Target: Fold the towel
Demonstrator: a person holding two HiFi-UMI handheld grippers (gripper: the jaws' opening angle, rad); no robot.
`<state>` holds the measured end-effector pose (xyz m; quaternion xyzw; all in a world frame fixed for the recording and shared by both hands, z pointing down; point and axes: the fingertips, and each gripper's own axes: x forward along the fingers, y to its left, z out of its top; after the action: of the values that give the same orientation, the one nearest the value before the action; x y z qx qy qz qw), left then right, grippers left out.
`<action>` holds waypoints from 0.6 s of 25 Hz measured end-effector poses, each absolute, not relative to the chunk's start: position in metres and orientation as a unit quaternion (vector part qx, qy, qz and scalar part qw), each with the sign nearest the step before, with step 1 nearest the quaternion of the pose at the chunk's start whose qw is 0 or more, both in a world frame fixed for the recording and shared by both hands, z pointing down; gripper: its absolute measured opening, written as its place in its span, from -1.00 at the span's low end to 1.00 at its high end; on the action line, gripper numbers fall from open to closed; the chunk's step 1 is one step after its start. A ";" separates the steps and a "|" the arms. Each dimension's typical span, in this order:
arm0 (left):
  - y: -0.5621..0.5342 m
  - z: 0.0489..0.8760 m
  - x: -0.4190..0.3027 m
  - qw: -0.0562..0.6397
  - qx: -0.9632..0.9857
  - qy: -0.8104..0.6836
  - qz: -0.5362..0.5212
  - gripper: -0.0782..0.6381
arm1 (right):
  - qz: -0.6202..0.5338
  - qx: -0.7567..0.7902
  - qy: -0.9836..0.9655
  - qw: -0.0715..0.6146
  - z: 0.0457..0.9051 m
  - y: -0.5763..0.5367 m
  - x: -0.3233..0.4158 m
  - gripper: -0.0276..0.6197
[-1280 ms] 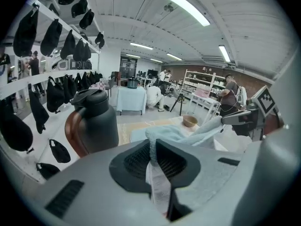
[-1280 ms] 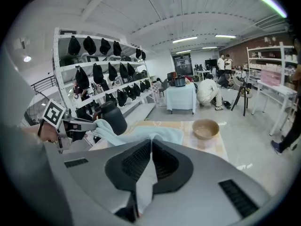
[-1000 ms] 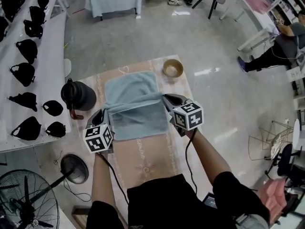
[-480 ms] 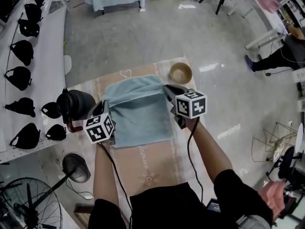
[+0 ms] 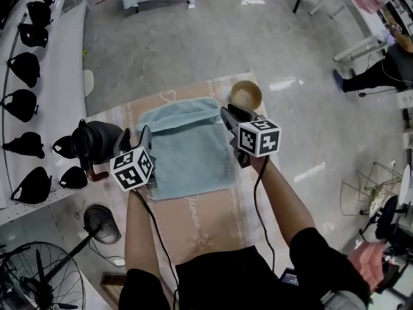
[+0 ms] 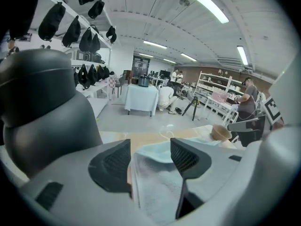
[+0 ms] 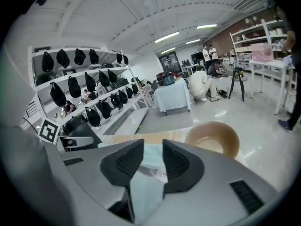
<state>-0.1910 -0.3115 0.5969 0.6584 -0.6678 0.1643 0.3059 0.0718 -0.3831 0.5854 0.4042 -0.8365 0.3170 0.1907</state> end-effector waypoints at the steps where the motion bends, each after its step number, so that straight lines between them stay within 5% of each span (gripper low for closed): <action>1: -0.308 0.594 -0.186 0.304 0.667 -0.660 0.162 -0.08 | 0.311 0.405 -0.840 0.186 0.582 -0.383 0.073 -0.50; 4: -0.289 0.589 -0.171 0.294 0.692 -0.634 0.179 -0.07 | 0.298 0.396 -0.850 0.179 0.571 -0.376 0.077 -0.34; 15: -0.155 0.640 -0.164 0.353 0.683 -0.587 0.255 -0.07 | 0.295 0.336 -0.849 0.280 0.615 -0.254 0.103 -0.33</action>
<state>-0.1642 -0.1545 0.6403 0.6826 -0.5871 0.2546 0.3530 0.1029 -0.2545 0.6151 0.3362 -0.8494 0.2948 0.2804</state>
